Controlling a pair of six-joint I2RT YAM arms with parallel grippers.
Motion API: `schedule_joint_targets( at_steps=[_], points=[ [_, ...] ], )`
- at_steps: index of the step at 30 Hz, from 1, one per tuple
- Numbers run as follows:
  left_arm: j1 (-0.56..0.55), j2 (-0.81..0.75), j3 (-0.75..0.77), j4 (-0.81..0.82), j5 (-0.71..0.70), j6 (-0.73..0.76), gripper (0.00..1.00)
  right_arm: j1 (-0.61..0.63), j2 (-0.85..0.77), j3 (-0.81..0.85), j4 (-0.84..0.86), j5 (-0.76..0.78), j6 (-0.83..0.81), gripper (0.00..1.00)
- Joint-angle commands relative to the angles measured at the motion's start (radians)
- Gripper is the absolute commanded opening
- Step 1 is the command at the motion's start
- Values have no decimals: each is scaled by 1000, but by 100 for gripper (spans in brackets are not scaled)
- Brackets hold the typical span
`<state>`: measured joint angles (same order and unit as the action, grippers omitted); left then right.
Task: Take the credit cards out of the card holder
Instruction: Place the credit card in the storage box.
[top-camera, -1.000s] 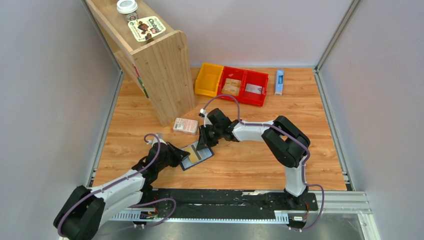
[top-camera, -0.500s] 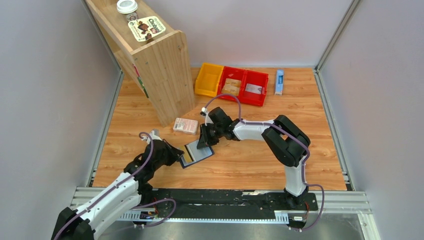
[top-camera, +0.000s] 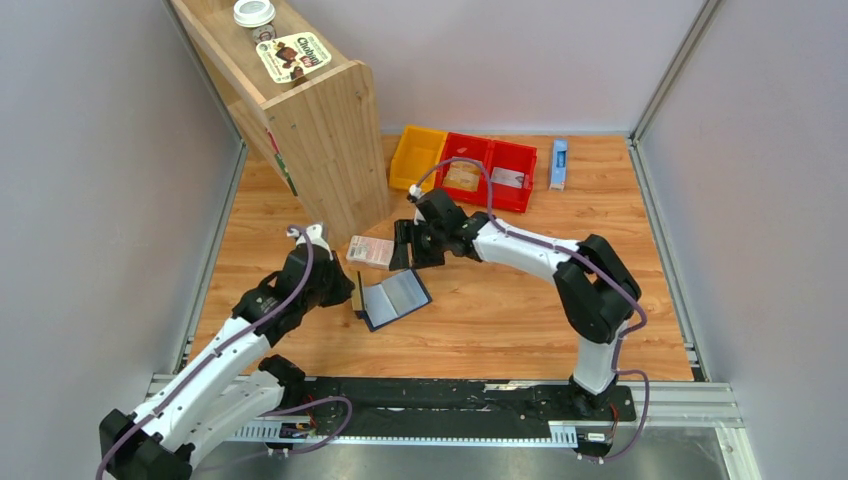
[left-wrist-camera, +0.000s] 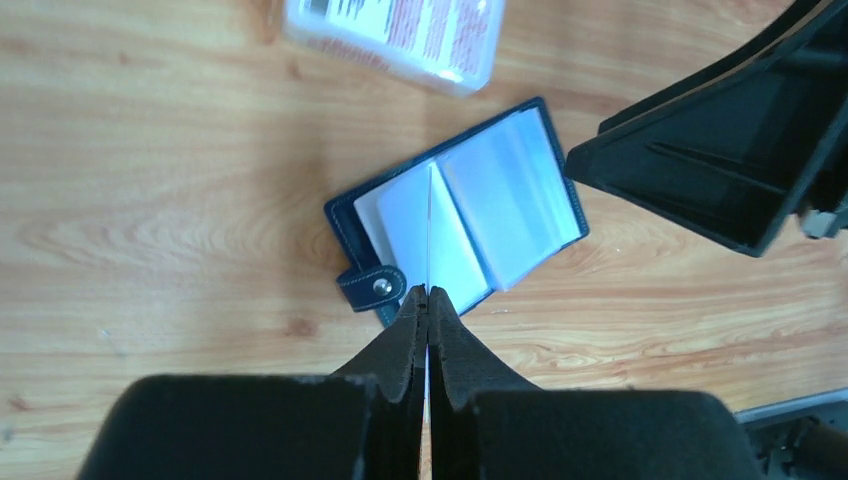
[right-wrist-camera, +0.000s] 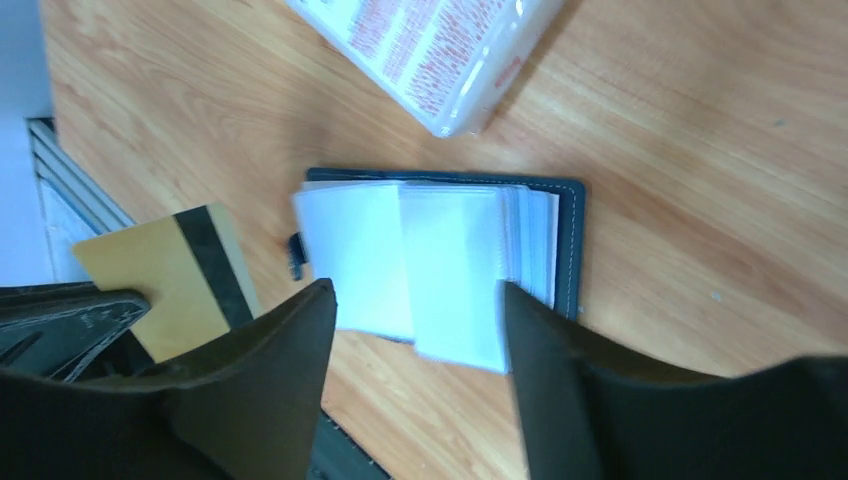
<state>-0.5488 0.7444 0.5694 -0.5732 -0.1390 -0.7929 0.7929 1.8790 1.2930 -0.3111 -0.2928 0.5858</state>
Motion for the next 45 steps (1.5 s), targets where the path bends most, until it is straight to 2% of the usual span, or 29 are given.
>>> schedule_joint_targets(
  at_steps=[1,4,6,8,12,16,21,28,40,43,45],
  points=[
    [-25,29,156,-74,-1,246,0,-6,-145,98,-147,128,60,71],
    [-95,52,222,-86,-48,348,0,-4,-196,127,-215,164,114,80],
    [-189,64,263,-88,-132,424,0,-3,-231,131,-227,170,141,90],
    [-314,88,296,-79,-239,516,0,0,-271,126,-230,176,179,94],
    [-416,122,323,-45,-376,631,0,29,-337,114,-221,210,242,95],
    [-482,125,323,22,-441,740,0,57,-385,80,-183,227,319,95],
    [-575,139,310,120,-528,880,0,92,-360,97,-172,204,342,91],
    [-622,177,308,179,-576,928,0,111,-331,80,-128,196,407,80],
    [-674,202,296,193,-623,913,0,115,-328,35,-98,259,474,47],
    [-686,208,293,190,-626,894,0,115,-331,23,-92,273,490,35],
    [-694,210,291,188,-623,877,0,114,-337,11,-82,277,502,21]
  ],
)
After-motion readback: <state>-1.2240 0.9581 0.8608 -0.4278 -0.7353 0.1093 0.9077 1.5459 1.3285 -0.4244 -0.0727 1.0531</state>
